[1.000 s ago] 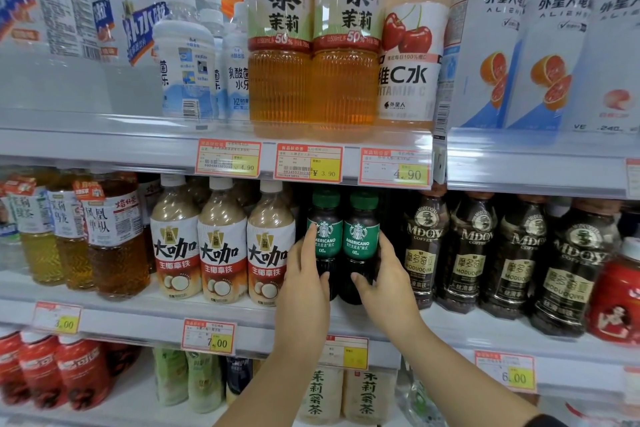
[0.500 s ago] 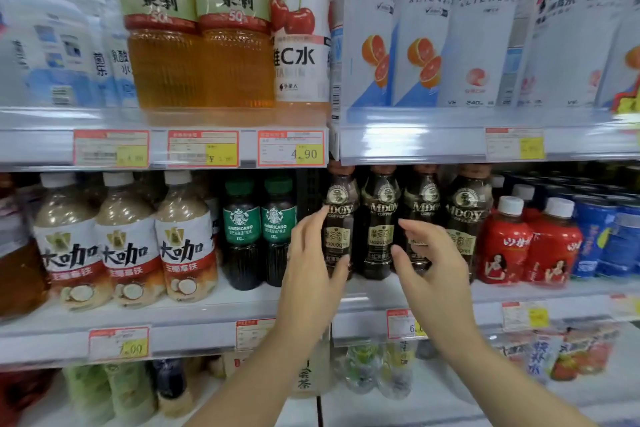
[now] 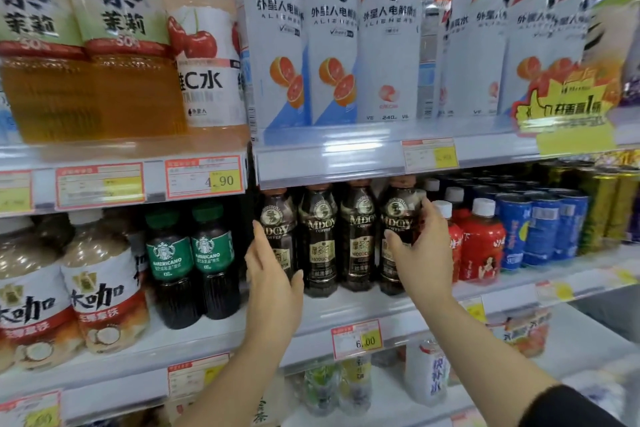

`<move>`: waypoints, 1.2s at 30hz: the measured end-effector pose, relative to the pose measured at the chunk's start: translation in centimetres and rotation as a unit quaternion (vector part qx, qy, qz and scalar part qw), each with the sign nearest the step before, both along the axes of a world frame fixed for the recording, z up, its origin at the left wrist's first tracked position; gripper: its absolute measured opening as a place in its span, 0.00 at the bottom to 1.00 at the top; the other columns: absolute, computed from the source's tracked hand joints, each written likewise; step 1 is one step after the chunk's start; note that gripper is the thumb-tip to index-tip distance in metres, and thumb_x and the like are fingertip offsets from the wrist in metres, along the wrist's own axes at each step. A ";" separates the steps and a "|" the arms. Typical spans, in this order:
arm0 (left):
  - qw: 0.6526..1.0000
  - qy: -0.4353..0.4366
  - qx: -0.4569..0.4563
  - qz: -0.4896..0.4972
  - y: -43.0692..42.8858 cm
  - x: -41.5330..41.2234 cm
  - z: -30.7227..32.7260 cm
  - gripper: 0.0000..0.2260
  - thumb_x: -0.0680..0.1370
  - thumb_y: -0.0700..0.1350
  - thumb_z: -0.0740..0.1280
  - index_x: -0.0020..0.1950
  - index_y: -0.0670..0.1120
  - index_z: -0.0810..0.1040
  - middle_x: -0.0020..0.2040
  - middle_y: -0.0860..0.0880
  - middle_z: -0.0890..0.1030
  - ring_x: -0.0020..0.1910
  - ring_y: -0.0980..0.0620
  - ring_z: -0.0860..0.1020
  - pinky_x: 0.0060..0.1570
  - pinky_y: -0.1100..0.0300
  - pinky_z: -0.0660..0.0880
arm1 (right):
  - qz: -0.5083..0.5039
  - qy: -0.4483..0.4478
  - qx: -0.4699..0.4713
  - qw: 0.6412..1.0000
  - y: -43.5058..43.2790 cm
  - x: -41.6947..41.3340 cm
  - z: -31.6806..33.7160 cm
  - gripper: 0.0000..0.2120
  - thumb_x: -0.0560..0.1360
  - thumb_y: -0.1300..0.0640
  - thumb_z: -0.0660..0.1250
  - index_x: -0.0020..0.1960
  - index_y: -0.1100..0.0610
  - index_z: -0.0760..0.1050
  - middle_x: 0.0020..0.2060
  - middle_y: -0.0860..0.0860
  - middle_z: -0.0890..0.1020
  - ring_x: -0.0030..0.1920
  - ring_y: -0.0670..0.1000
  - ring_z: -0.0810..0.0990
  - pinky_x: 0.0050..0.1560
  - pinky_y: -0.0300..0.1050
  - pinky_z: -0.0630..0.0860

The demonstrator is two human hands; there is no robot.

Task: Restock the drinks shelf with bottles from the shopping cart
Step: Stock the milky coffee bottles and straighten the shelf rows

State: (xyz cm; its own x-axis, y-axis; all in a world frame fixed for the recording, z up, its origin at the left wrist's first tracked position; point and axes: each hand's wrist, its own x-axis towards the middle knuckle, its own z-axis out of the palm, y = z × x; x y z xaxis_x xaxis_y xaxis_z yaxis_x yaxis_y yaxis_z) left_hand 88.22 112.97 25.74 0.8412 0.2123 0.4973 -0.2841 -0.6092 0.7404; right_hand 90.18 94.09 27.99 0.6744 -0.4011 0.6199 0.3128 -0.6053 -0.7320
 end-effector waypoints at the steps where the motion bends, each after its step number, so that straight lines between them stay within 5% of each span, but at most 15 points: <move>1: 1.000 0.002 0.002 0.001 0.0 0.0 0.0 0.43 0.77 0.40 0.66 0.75 0.54 0.33 0.76 0.45 0.51 0.65 0.42 0.69 0.55 0.54 0.73 | 0.003 0.008 -0.005 1.000 -0.2 0.0 0.1 0.34 0.72 0.57 0.70 0.73 0.56 0.59 0.69 0.53 0.67 0.69 0.52 0.66 0.63 0.42 0.64; 8: 1.000 0.024 0.001 -0.015 0.7 -0.3 -0.1 0.46 0.75 0.44 0.68 0.73 0.58 0.32 0.76 0.49 0.48 0.69 0.41 0.65 0.59 0.45 0.72 | 0.063 -0.036 0.039 0.997 -1.0 -1.1 -0.4 0.32 0.71 0.59 0.72 0.71 0.54 0.62 0.66 0.50 0.70 0.67 0.49 0.68 0.67 0.42 0.64; 11: 0.999 -0.022 0.038 -0.014 0.4 -1.9 -0.3 0.42 0.75 0.45 0.68 0.76 0.54 0.39 0.75 0.52 0.48 0.73 0.47 0.57 0.68 0.53 0.63 | 0.092 -0.057 0.047 0.993 -1.4 -2.5 -1.3 0.32 0.70 0.61 0.72 0.70 0.53 0.63 0.63 0.45 0.71 0.64 0.45 0.70 0.67 0.49 0.68; 14: 0.990 -0.066 0.079 -0.097 -0.7 -3.9 0.3 0.35 0.76 0.47 0.67 0.74 0.61 0.46 0.73 0.58 0.53 0.70 0.60 0.58 0.64 0.66 0.57 | 0.134 -0.092 0.025 0.986 -1.7 -4.3 -1.8 0.31 0.71 0.63 0.71 0.70 0.53 0.64 0.63 0.45 0.71 0.65 0.43 0.70 0.66 0.45 0.70; 16: 0.981 -0.043 0.079 -0.173 -1.4 -5.0 0.9 0.33 0.77 0.48 0.66 0.69 0.68 0.46 0.73 0.61 0.57 0.69 0.67 0.57 0.65 0.67 0.56 | 0.152 -0.122 0.004 0.981 -1.5 -5.5 -1.6 0.31 0.70 0.64 0.72 0.69 0.52 0.63 0.62 0.44 0.71 0.64 0.40 0.70 0.64 0.36 0.70; 19: 0.969 -0.014 0.043 -0.242 -2.5 -6.3 1.6 0.34 0.76 0.51 0.67 0.66 0.74 0.46 0.73 0.65 0.58 0.71 0.68 0.56 0.69 0.63 0.58 | 0.193 -0.144 -0.016 0.970 -0.5 -7.5 -0.3 0.31 0.70 0.61 0.71 0.69 0.52 0.63 0.63 0.45 0.72 0.64 0.42 0.71 0.62 0.36 0.71; 23: 0.957 0.000 -0.043 -0.286 -2.8 -8.0 2.2 0.34 0.74 0.47 0.70 0.68 0.71 0.53 0.67 0.69 0.67 0.66 0.69 0.66 0.63 0.68 0.66 | 0.283 -0.075 -0.001 0.956 1.6 -9.5 0.6 0.31 0.70 0.61 0.72 0.69 0.50 0.65 0.62 0.44 0.74 0.63 0.44 0.73 0.63 0.46 0.73; 25: 0.954 0.003 -0.087 -0.287 -2.3 -8.7 1.8 0.32 0.74 0.44 0.70 0.71 0.64 0.58 0.62 0.65 0.74 0.62 0.65 0.72 0.61 0.62 0.71 | 0.306 -0.040 0.012 0.951 2.6 -10.2 0.2 0.31 0.70 0.58 0.73 0.70 0.49 0.64 0.62 0.43 0.74 0.63 0.42 0.72 0.63 0.48 0.73; 30: 0.961 0.035 -0.146 -0.233 -1.3 -10.5 -0.4 0.27 0.73 0.43 0.70 0.56 0.74 0.64 0.53 0.70 0.77 0.55 0.70 0.75 0.54 0.65 0.74 | 0.358 0.056 0.031 0.932 2.4 -10.6 -0.1 0.30 0.71 0.50 0.70 0.70 0.43 0.62 0.62 0.37 0.73 0.59 0.34 0.73 0.57 0.32 0.73; 33: 0.961 0.064 -0.177 -0.202 -1.5 -10.9 -1.2 0.23 0.74 0.44 0.70 0.54 0.70 0.64 0.51 0.69 0.76 0.50 0.73 0.75 0.46 0.71 0.72 | 0.328 0.102 0.082 0.936 0.1 -8.2 -0.1 0.41 0.64 0.36 0.66 0.73 0.47 0.58 0.68 0.43 0.69 0.66 0.42 0.70 0.67 0.44 0.69; 36: 0.963 0.073 -0.190 -0.177 -1.9 -10.4 -1.4 0.23 0.74 0.45 0.70 0.57 0.68 0.63 0.55 0.66 0.74 0.54 0.67 0.75 0.47 0.68 0.71 | 0.316 0.167 0.085 0.930 -2.0 -4.6 -0.7 0.46 0.65 0.37 0.69 0.76 0.51 0.52 0.74 0.48 0.60 0.72 0.48 0.63 0.71 0.52 0.62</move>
